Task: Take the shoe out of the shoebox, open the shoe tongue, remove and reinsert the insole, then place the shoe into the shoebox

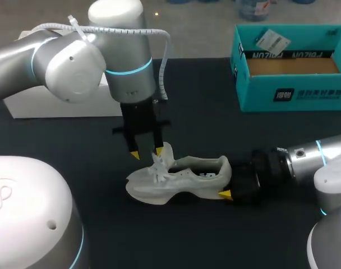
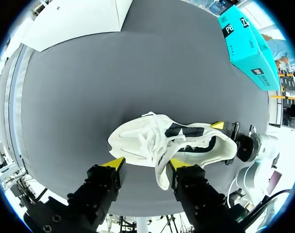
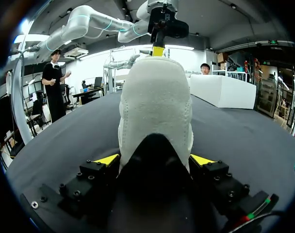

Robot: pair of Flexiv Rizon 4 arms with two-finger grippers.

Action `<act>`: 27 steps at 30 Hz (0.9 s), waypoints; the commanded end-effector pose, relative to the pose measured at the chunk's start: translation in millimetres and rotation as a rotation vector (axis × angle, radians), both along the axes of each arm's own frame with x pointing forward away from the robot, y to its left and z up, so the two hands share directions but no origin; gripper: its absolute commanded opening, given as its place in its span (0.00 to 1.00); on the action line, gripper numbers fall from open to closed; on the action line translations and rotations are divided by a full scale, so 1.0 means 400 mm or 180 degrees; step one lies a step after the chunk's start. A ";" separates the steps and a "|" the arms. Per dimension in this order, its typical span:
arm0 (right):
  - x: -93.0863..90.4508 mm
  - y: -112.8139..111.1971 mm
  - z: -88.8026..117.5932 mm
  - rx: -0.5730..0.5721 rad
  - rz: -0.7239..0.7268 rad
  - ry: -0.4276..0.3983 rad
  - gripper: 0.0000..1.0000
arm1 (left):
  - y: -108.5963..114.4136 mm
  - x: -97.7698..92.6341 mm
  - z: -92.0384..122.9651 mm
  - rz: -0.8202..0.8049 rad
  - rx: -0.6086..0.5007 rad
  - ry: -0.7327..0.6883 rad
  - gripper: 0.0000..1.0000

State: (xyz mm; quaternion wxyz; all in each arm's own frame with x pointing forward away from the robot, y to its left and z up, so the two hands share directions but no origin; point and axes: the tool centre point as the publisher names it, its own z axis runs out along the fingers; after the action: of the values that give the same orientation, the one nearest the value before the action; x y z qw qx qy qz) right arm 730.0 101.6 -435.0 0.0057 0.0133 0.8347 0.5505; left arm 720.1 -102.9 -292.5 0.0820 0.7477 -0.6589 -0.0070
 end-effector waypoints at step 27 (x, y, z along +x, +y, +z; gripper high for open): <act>0.000 0.005 -0.018 -0.0010 -0.0006 -0.0001 0.00 | 0.086 0.097 0.178 -0.0662 -0.0078 -0.0322 1.00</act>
State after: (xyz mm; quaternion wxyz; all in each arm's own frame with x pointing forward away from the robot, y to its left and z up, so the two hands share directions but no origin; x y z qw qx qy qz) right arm 730.0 101.6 -435.0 0.0057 0.0133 0.8347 0.5504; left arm 760.3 -70.4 -221.1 0.0544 0.6748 -0.7354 0.0284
